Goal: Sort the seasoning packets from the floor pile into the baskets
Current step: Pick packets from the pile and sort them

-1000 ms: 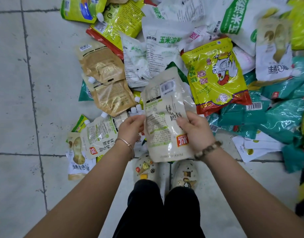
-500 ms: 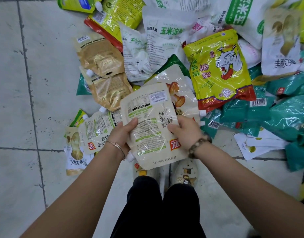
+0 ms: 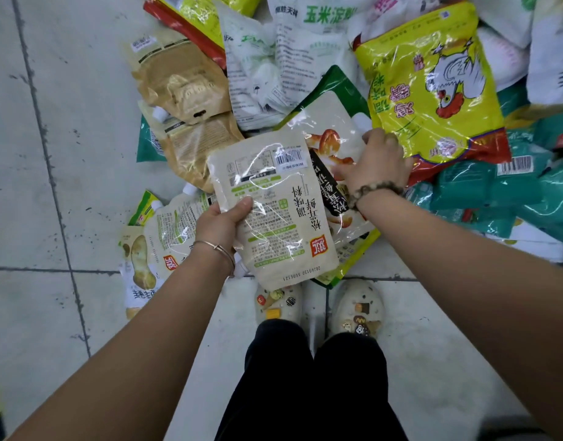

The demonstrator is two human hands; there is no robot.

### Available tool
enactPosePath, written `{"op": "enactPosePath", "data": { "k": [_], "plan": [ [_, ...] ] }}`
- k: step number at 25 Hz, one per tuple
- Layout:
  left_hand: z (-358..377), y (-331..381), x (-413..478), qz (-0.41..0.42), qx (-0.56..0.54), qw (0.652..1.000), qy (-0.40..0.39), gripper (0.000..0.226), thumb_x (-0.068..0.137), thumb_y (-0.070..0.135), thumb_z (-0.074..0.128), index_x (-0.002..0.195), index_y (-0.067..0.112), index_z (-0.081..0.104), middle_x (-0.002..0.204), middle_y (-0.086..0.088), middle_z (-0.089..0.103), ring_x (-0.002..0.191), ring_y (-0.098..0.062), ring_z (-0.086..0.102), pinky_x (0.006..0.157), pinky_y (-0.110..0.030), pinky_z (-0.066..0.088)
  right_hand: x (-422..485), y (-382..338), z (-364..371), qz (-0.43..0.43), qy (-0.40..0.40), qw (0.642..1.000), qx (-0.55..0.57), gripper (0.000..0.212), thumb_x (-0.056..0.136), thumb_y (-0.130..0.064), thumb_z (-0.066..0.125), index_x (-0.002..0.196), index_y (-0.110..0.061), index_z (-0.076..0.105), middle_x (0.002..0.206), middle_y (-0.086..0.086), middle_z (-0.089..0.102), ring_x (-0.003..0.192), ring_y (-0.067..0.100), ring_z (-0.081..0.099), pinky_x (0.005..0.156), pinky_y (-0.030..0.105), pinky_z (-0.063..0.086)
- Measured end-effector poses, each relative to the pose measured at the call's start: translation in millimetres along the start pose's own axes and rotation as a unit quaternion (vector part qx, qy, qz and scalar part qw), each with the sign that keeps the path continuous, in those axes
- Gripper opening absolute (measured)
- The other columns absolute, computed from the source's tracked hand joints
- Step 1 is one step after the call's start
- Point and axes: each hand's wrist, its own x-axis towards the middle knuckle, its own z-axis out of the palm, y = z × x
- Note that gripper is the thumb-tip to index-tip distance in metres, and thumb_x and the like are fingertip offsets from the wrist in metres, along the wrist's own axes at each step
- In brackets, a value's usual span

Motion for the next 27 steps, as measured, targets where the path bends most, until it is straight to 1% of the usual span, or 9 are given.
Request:
{"op": "enactPosePath", "data": {
  "k": [3, 5, 7, 9, 11, 14, 17, 22, 27],
  "plan": [
    [-4, 2, 4, -0.002, 0.017, 1.000, 0.003, 0.007, 0.081, 0.011, 0.069, 0.085, 0.016, 0.064, 0.083, -0.004, 0.069, 0.083, -0.025, 0.064, 0.083, -0.043, 0.053, 6, 5, -4, -0.010, -0.042, 0.997, 0.068, 0.043, 0.078, -0.041, 0.070, 0.107, -0.011, 0.057, 0.112, 0.009, 0.060, 0.105, 0.026, 0.054, 0.078, 0.033, 0.036],
    [-5, 8, 2, 0.003, 0.020, 1.000, 0.001, 0.007, 0.082, 0.011, 0.068, 0.083, 0.017, 0.065, 0.073, 0.002, 0.071, 0.070, -0.016, 0.067, 0.073, -0.036, 0.054, -1, 11, -8, -0.007, -0.073, 0.986, 0.150, 0.025, 0.085, -0.033, 0.065, 0.093, -0.011, 0.054, 0.102, 0.008, 0.060, 0.093, 0.022, 0.054, 0.071, 0.028, 0.034],
    [-4, 15, -5, 0.006, 0.026, 1.000, 0.005, 0.007, 0.083, 0.012, 0.067, 0.084, 0.017, 0.064, 0.071, 0.004, 0.070, 0.066, -0.013, 0.066, 0.071, -0.031, 0.052, -12, 17, -16, 0.008, -0.089, 0.978, 0.190, 0.023, 0.086, -0.027, 0.064, 0.078, -0.016, 0.046, 0.092, 0.004, 0.052, 0.083, 0.017, 0.047, 0.066, 0.025, 0.030],
    [-2, 24, -15, 0.006, 0.037, 0.999, 0.009, 0.006, 0.083, 0.013, 0.068, 0.085, 0.017, 0.063, 0.079, -0.001, 0.068, 0.072, -0.018, 0.064, 0.079, -0.036, 0.052, -23, 24, -29, 0.032, -0.078, 0.965, 0.249, 0.014, 0.085, -0.021, 0.064, 0.089, -0.013, 0.053, 0.092, 0.000, 0.051, 0.082, 0.014, 0.047, 0.064, 0.023, 0.030],
    [1, 36, -30, 0.002, 0.043, 0.999, 0.002, 0.007, 0.082, 0.012, 0.068, 0.085, 0.017, 0.064, 0.080, -0.002, 0.069, 0.075, -0.020, 0.064, 0.082, -0.039, 0.052, -36, 33, -48, 0.070, -0.058, 0.938, 0.335, 0.026, 0.084, -0.014, 0.064, 0.109, -0.008, 0.058, 0.095, -0.003, 0.054, 0.084, 0.014, 0.052, 0.066, 0.022, 0.036],
    [10, 56, -61, 0.003, 0.050, 0.998, -0.026, 0.011, 0.082, 0.010, 0.068, 0.090, 0.016, 0.063, 0.080, -0.001, 0.071, 0.073, -0.018, 0.068, 0.075, -0.037, 0.054, -65, 52, -85, 0.112, -0.030, 0.906, 0.407, 0.023, 0.086, -0.009, 0.062, 0.109, -0.009, 0.062, 0.094, -0.002, 0.059, 0.085, 0.014, 0.055, 0.066, 0.021, 0.040],
    [25, 80, -98, 0.019, 0.068, 0.995, -0.069, 0.014, 0.083, 0.008, 0.067, 0.092, 0.017, 0.060, 0.073, 0.003, 0.073, 0.068, -0.015, 0.070, 0.062, -0.031, 0.055, -106, 74, -123, 0.164, -0.014, 0.851, 0.499, 0.017, 0.086, -0.007, 0.060, 0.101, -0.015, 0.062, 0.094, 0.002, 0.064, 0.080, 0.013, 0.062, 0.069, 0.026, 0.052],
    [46, 112, -170, 0.050, 0.137, 0.976, -0.161, 0.014, 0.084, 0.006, 0.065, 0.088, 0.019, 0.064, 0.087, -0.007, 0.072, 0.085, -0.028, 0.068, 0.077, -0.045, 0.056, -185, 107, -182, 0.217, 0.031, 0.764, 0.607, 0.015, 0.086, -0.006, 0.061, 0.092, -0.019, 0.066, 0.079, -0.007, 0.071, 0.069, 0.009, 0.067, 0.069, 0.028, 0.056],
    [48, 115, -243, 0.104, 0.223, 0.944, -0.220, 0.011, 0.086, 0.003, 0.060, 0.087, 0.014, 0.065, 0.069, 0.001, 0.073, 0.062, -0.016, 0.070, 0.053, -0.027, 0.054, -272, 140, -208, 0.254, 0.095, 0.671, 0.690, 0.018, 0.086, -0.005, 0.061, 0.089, -0.022, 0.066, 0.072, -0.011, 0.072, 0.067, 0.006, 0.068, 0.062, 0.024, 0.057]
  ]
}}
